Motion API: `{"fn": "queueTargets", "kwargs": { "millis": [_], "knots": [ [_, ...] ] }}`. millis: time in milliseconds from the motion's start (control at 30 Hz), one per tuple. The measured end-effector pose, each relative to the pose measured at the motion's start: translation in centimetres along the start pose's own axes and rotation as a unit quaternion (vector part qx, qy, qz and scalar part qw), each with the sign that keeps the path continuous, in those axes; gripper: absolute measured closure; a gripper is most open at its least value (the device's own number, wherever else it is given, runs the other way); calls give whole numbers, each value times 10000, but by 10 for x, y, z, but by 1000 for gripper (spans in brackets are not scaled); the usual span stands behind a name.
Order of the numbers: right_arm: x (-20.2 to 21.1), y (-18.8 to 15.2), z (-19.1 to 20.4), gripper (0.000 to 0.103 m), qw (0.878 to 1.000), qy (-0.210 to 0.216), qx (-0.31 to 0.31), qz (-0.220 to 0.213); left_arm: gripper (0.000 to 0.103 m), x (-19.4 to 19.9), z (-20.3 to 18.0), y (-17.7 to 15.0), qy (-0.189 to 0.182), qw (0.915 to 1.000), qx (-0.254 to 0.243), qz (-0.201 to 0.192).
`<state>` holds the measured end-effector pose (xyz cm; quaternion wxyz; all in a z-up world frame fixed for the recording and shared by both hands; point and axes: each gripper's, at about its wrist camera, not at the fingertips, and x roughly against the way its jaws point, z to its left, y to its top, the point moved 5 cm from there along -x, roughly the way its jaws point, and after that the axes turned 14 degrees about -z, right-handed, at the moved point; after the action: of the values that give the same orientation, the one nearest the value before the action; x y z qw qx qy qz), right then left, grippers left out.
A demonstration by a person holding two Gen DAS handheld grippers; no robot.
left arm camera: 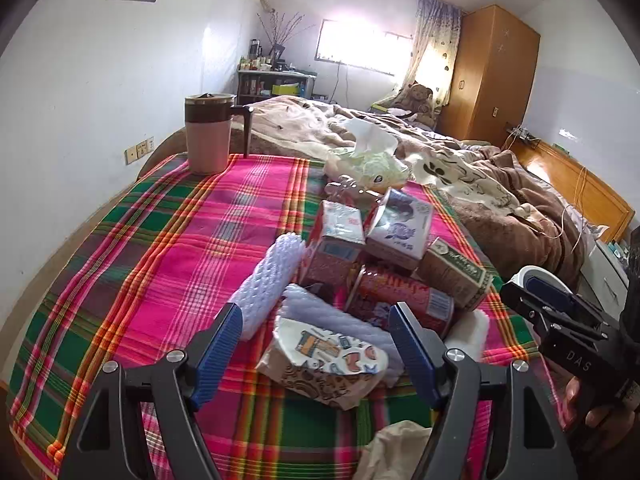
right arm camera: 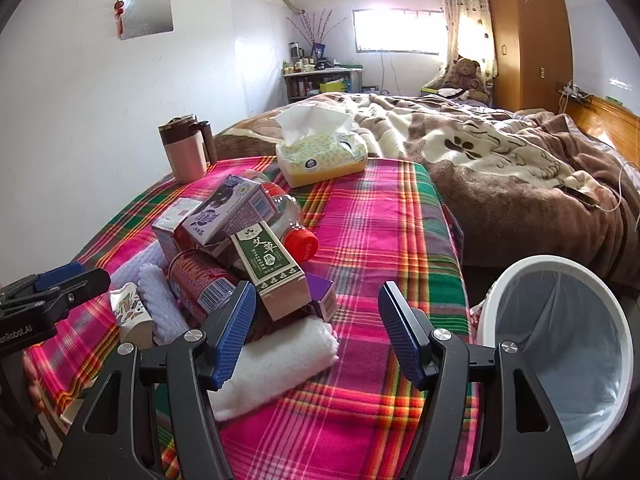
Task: Collect trash
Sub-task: 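Move both tools back over the pile of trash on the bed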
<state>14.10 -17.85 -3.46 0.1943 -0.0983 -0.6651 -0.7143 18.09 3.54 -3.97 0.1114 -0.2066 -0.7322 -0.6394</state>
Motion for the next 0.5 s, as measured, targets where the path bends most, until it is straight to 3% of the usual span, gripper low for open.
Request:
{"fn": "queueTargets", "kwargs": {
  "millis": [500],
  "knots": [
    [-33, 3, 14, 38, 9996, 21, 97, 260, 28, -32, 43, 0, 181, 9992, 187, 297]
  ]
}}
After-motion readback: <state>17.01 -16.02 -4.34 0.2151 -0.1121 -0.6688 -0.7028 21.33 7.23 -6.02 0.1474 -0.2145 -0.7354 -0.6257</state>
